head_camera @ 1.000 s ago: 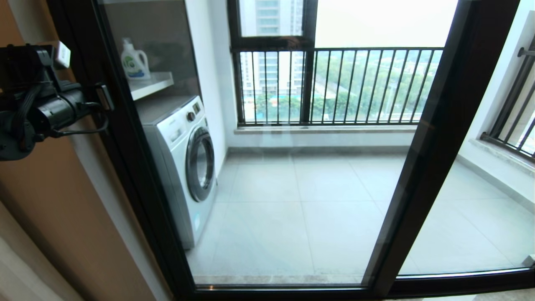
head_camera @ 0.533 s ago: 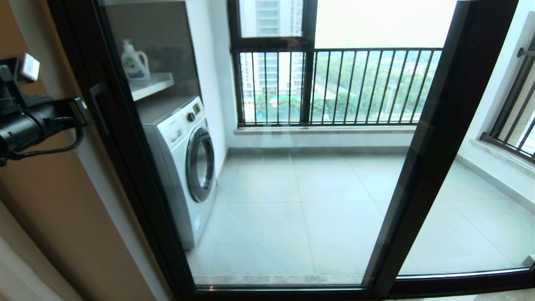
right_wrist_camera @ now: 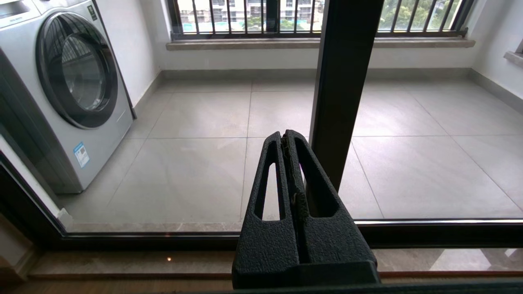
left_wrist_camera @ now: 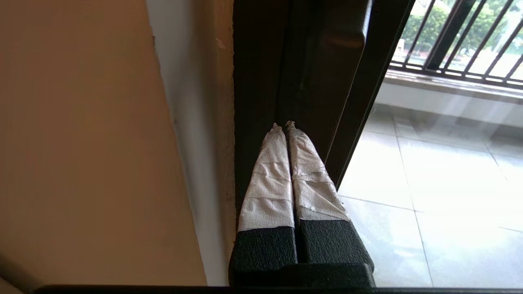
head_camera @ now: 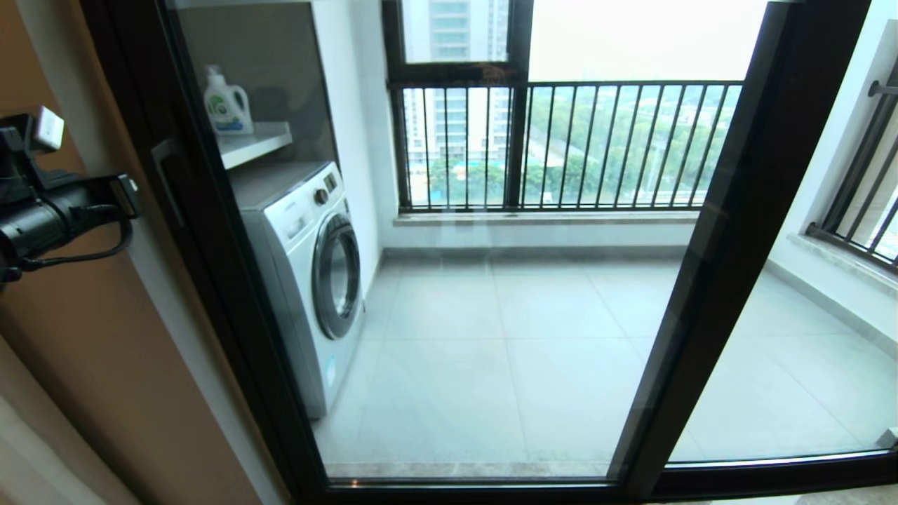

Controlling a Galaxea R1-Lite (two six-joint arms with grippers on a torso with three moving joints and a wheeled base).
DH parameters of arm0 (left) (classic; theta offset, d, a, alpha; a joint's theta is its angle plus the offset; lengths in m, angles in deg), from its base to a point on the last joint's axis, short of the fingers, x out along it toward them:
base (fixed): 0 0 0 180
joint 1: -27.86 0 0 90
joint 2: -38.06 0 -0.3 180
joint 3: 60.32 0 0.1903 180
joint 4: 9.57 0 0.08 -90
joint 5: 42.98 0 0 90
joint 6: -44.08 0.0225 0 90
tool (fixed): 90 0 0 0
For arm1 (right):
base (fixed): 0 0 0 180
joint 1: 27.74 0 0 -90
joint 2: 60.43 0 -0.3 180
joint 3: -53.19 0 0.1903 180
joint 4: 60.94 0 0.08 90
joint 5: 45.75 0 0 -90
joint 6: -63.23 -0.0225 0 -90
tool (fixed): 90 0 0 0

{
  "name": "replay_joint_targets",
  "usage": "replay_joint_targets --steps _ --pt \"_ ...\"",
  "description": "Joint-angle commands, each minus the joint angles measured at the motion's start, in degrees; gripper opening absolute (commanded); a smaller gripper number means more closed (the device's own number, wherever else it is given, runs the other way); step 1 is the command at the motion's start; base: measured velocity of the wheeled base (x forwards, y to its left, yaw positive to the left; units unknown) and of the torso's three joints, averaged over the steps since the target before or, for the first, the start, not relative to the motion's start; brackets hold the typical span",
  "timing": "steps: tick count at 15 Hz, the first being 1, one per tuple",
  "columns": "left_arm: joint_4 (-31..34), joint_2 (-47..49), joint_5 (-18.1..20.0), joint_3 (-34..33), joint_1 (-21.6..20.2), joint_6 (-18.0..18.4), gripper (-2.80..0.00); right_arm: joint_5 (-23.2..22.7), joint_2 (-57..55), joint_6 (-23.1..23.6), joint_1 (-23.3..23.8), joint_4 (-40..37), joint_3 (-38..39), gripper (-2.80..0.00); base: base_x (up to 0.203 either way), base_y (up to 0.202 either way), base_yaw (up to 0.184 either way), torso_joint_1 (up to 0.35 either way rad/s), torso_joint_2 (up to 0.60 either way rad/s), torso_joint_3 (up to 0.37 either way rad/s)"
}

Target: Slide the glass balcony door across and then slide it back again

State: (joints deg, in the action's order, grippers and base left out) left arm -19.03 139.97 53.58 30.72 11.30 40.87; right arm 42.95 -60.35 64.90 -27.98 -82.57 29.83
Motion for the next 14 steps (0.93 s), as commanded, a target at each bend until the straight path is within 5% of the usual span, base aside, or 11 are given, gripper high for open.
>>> replay_joint_targets --steps 1,14 --pt "-0.2 4.3 0.0 1.9 0.0 0.7 -2.8 0.0 -0.1 0.0 0.0 0.0 0.7 -2.8 0.0 0.0 0.0 0.0 0.0 0.0" --pt "-0.2 9.5 0.5 5.3 6.3 2.8 -2.8 0.0 -0.1 0.0 0.0 0.0 0.7 -2.8 0.0 0.0 0.0 0.0 0.0 0.0"
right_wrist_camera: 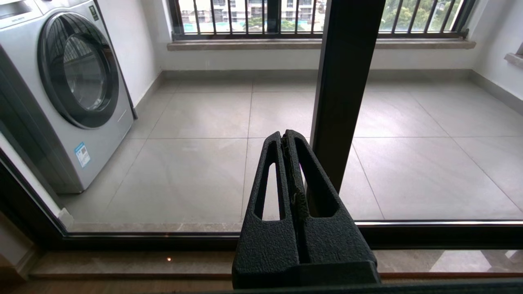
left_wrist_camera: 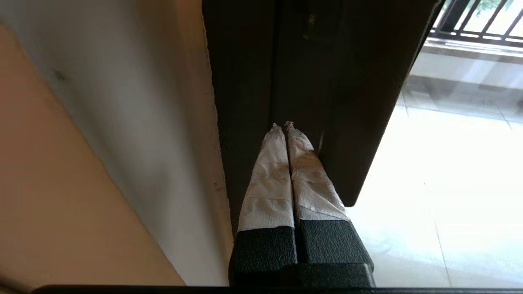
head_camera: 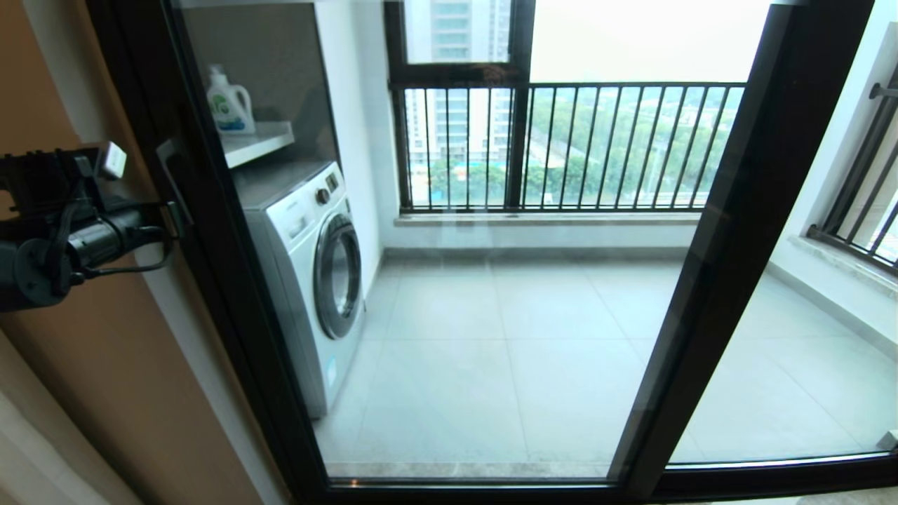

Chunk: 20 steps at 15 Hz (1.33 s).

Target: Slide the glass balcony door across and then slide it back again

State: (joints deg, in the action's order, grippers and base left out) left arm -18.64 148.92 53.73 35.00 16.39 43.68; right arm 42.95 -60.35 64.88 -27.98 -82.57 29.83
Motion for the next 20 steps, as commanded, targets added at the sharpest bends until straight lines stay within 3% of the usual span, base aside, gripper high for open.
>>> replay_joint_targets --steps 1,14,16,18,20 --pt "-0.6 0.5 0.2 1.7 1.8 -0.1 -2.8 0.0 -0.1 0.0 0.0 0.0 0.6 -2.8 0.0 0.0 0.0 0.0 0.0 0.0" --pt "-0.3 -2.3 -2.2 10.2 6.2 -0.3 -2.8 0.0 -0.1 0.0 0.0 0.0 0.7 -2.8 0.0 0.0 0.0 0.0 0.0 0.0" --pt "-0.2 -3.8 -2.3 7.8 6.3 -0.3 -2.8 0.0 -0.1 0.0 0.0 0.0 0.6 -2.8 0.0 0.0 0.0 0.0 0.0 0.0" --pt "0.0 -8.7 -1.2 0.3 6.3 -0.4 -2.8 0.0 -0.1 0.0 0.0 0.0 0.7 -2.8 0.0 0.0 0.0 0.0 0.0 0.0" --pt "-0.3 -16.5 4.1 -9.9 6.1 -0.6 -2.8 0.0 -0.1 0.0 0.0 0.0 0.6 -2.8 0.0 0.0 0.0 0.0 0.0 0.0"
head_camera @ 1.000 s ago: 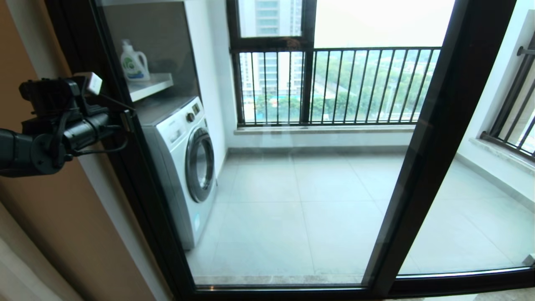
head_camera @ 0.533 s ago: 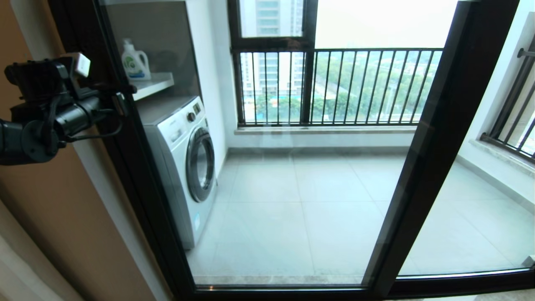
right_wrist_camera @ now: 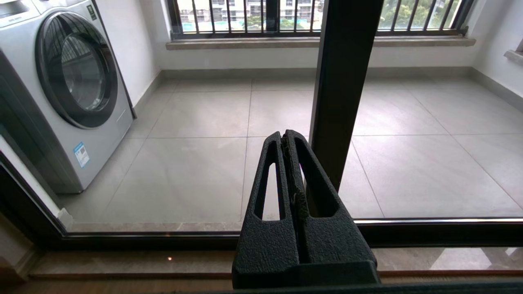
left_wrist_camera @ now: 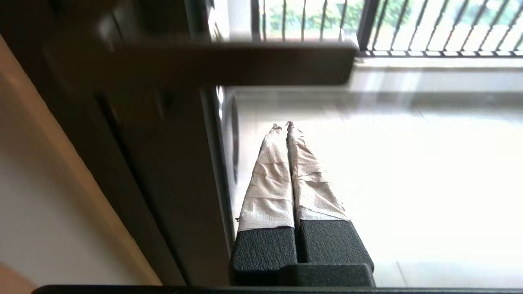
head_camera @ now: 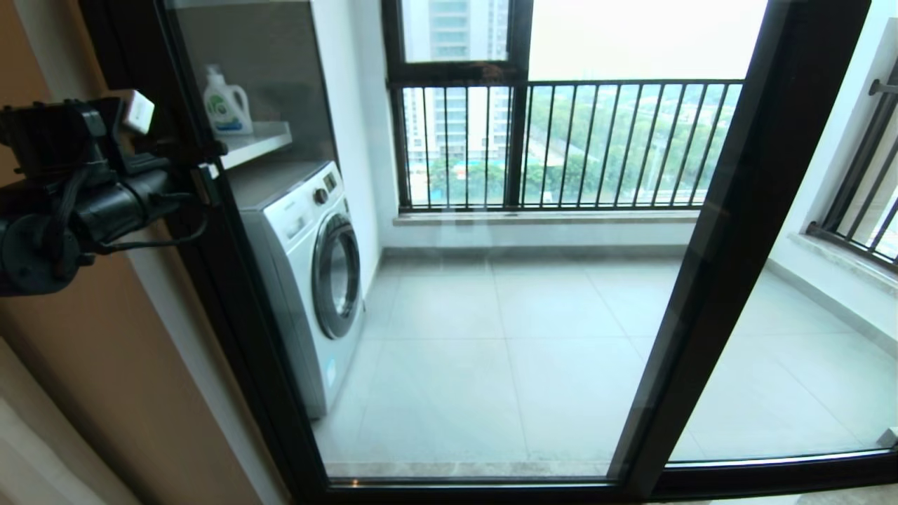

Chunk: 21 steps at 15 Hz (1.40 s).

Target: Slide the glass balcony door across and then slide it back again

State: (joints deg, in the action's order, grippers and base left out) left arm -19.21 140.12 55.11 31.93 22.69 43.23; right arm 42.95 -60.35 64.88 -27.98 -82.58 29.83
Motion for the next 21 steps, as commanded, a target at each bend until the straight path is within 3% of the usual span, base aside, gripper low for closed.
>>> replay_joint_targets --steps 1,4,7,9,13,17,18,20,21 --pt "0.2 -12.6 5.7 -12.1 -0.2 -0.2 -2.8 0.0 -0.1 0.0 0.0 0.0 0.7 -2.8 0.0 0.0 0.0 0.0 0.0 0.0" --pt "0.2 -27.0 10.1 -23.6 -0.1 -0.7 -2.8 0.0 -0.1 0.0 0.0 0.0 0.7 -2.8 0.0 0.0 0.0 0.0 0.0 0.0" --pt "1.5 -42.3 11.8 -32.3 -0.1 -3.1 -2.8 0.0 -0.1 0.0 0.0 0.1 0.7 -2.8 0.0 0.0 0.0 0.0 0.0 0.0" --pt "5.9 -51.9 12.3 -35.7 -0.1 -4.0 -2.8 0.0 -0.1 0.0 0.0 0.0 0.7 -2.8 0.0 0.0 0.0 0.0 0.0 0.0" --pt "23.1 -72.0 13.9 -39.3 0.0 -4.5 -2.8 0.0 -0.1 0.0 0.0 0.0 0.7 -2.8 0.0 0.0 0.0 0.0 0.0 0.0" --pt "48.5 -90.2 21.3 -39.1 4.3 -4.2 -2.8 0.0 -0.1 0.0 0.0 0.0 0.7 -2.8 0.0 0.0 0.0 0.0 0.0 0.0" --pt "51.9 -93.1 22.1 -39.3 5.0 -4.2 -2.8 0.0 -0.1 0.0 0.0 0.0 0.6 -2.8 0.0 0.0 0.0 0.0 0.0 0.0" --pt "55.9 -100.1 21.2 -42.2 5.3 -3.0 -2.8 0.0 -0.1 0.0 0.0 0.0 0.7 -2.8 0.0 0.0 0.0 0.0 0.0 0.0" --pt "56.6 -102.0 17.5 -45.1 5.4 -0.8 -2.8 0.0 -0.1 0.0 0.0 0.0 0.7 -2.8 0.0 0.0 0.0 0.0 0.0 0.0"
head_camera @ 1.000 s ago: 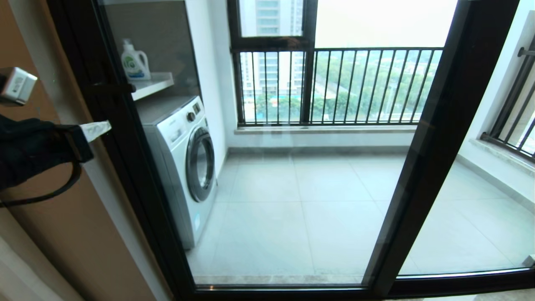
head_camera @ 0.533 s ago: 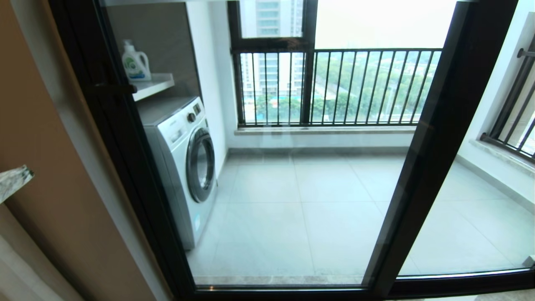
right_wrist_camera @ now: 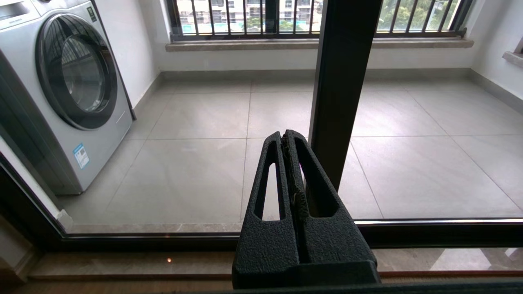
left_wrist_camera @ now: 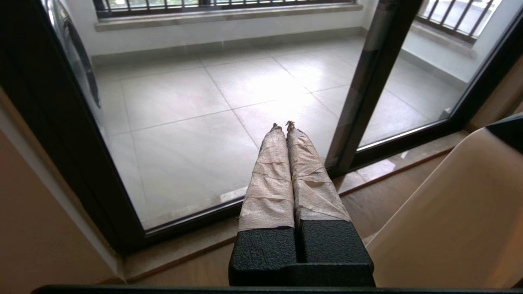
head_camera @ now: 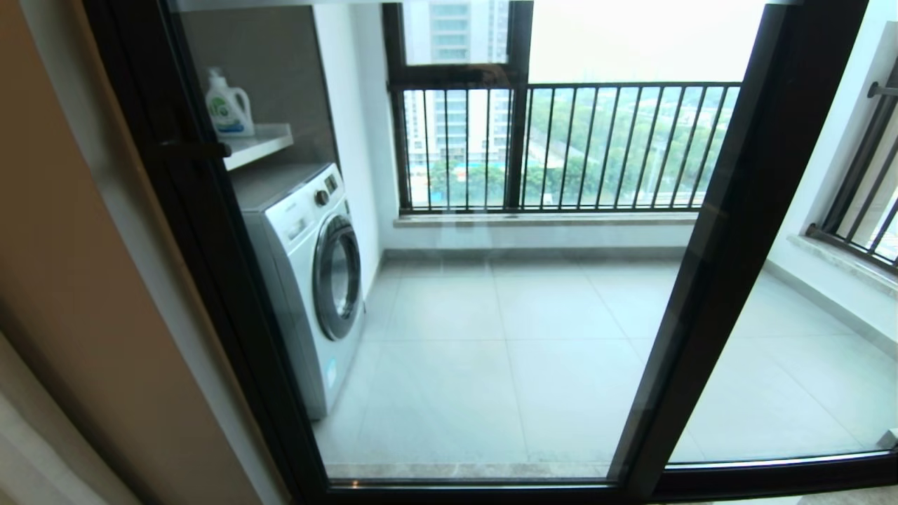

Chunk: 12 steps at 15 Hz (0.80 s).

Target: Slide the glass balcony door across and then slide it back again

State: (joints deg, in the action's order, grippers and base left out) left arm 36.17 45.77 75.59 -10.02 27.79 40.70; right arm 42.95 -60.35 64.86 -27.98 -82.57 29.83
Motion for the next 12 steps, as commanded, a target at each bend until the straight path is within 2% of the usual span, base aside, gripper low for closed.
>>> replay_joint_targets --steps 1,2,3,5,6,7,11,12 --pt "0.8 -7.9 -10.4 -6.9 0.3 4.3 -2.8 0.0 -0.1 0.0 0.0 0.0 0.7 -2.8 0.0 0.0 0.0 0.0 0.0 0.0" --pt "-1.8 -7.8 -14.4 -11.4 0.3 6.6 -2.8 0.0 -0.1 0.0 0.0 0.0 0.6 -2.8 0.0 0.0 0.0 0.0 0.0 0.0" --pt "-6.6 -7.7 -15.8 -16.4 0.3 8.7 -2.8 0.0 -0.1 0.0 0.0 0.0 0.7 -2.8 0.0 0.0 0.0 0.0 0.0 0.0" --pt "-21.6 -7.7 -21.9 -24.8 0.3 10.7 -2.8 0.0 -0.1 0.1 0.0 0.0 0.7 -2.8 0.0 0.0 0.0 0.0 0.0 0.0" --pt "-23.9 -7.6 -24.6 -26.1 0.3 11.0 -2.8 0.0 -0.1 0.0 0.0 0.0 0.7 -2.8 0.0 0.0 0.0 0.0 0.0 0.0" --pt "-22.1 -7.6 -27.0 -26.8 0.3 10.3 -2.8 0.0 -0.1 0.0 0.0 0.0 0.6 -2.8 0.0 0.0 0.0 0.0 0.0 0.0" --pt "-22.0 -7.6 -27.7 -26.9 0.3 7.4 -2.8 0.0 -0.1 0.0 0.0 0.1 0.6 -2.8 0.0 0.0 0.0 0.0 0.0 0.0" --pt "-22.0 -7.6 -27.8 -26.9 0.3 5.7 -2.8 0.0 -0.1 0.0 0.0 0.0 0.6 -2.8 0.0 0.0 0.0 0.0 0.0 0.0"
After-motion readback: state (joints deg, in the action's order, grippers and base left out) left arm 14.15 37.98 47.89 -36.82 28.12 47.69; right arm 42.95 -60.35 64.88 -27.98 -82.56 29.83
